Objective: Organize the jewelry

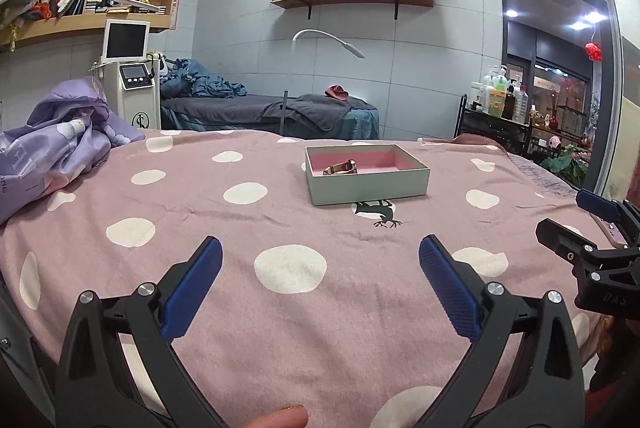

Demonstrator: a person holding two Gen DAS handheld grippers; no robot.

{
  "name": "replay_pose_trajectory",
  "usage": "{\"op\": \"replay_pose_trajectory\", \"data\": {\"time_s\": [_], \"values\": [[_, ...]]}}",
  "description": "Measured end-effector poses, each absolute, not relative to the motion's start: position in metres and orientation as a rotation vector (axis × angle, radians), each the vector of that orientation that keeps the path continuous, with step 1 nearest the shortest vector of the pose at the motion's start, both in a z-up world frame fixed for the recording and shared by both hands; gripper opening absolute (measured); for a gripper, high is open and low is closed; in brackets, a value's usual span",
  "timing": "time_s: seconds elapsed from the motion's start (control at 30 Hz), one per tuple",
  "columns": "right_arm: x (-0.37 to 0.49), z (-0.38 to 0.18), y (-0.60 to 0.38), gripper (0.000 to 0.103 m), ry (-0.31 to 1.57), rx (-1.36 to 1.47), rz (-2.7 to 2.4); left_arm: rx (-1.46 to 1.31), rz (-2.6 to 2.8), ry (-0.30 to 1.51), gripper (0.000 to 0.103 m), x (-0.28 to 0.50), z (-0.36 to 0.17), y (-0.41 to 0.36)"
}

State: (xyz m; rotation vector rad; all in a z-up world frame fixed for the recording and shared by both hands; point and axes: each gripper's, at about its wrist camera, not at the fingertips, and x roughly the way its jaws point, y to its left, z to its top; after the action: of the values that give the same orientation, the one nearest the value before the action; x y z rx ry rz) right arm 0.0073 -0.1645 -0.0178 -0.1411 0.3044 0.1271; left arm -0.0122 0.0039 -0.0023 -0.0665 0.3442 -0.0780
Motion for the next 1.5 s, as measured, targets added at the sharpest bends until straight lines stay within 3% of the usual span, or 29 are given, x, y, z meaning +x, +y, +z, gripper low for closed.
{"op": "replay_pose_trajectory", "data": {"time_s": [1.5], "values": [[0.0049, -0.0161, -0.1641, 0.096, 0.306, -0.138, 0.132, -0.041, -0.078, 0.339, 0.097, -0.0128, 0.0015, 0.0014]]}}
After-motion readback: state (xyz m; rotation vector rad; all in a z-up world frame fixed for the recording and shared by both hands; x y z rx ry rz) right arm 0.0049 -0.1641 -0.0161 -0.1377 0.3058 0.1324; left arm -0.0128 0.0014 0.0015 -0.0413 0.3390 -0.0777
